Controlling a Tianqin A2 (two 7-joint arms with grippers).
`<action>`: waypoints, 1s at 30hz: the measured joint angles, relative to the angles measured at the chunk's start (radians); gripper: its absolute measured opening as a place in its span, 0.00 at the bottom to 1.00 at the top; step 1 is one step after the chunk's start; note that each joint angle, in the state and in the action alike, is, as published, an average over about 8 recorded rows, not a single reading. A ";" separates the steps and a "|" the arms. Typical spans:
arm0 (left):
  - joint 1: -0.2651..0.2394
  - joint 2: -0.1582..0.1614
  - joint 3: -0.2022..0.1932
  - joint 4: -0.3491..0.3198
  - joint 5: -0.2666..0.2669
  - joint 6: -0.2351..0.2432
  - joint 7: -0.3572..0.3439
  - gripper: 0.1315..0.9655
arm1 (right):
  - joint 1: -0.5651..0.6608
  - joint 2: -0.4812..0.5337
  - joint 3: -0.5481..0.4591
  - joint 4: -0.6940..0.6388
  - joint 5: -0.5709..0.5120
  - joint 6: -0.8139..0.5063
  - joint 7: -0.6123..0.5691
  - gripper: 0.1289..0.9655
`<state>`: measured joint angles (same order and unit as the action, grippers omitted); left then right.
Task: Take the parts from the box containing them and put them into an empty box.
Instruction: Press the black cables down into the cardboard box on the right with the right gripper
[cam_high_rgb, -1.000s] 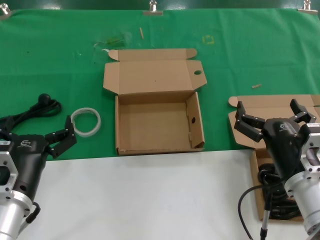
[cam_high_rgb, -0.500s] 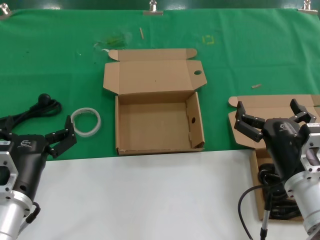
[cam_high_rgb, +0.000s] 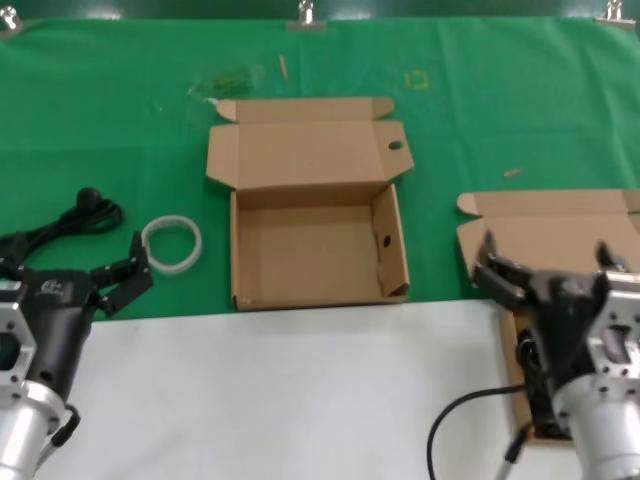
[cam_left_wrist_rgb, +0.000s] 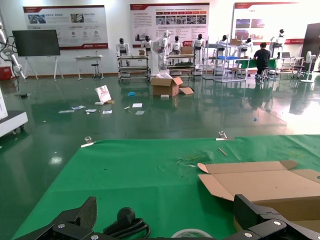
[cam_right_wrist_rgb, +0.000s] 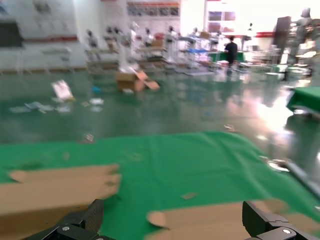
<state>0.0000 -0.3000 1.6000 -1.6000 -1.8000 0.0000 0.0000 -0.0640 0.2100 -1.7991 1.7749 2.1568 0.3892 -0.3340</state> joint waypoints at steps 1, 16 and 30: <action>0.000 0.000 0.000 0.000 0.000 0.000 0.000 1.00 | -0.010 0.000 -0.002 0.020 0.025 0.031 -0.041 1.00; 0.000 0.000 0.000 0.000 0.000 0.000 0.000 1.00 | 0.001 0.000 0.013 0.128 0.274 0.553 -0.723 1.00; 0.000 0.000 0.000 0.000 0.000 0.000 0.000 1.00 | 0.143 0.000 0.071 0.070 0.479 0.801 -1.361 1.00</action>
<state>0.0000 -0.3000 1.6000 -1.6000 -1.7997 0.0000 -0.0001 0.0787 0.2099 -1.7283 1.8452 2.6356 1.1903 -1.6952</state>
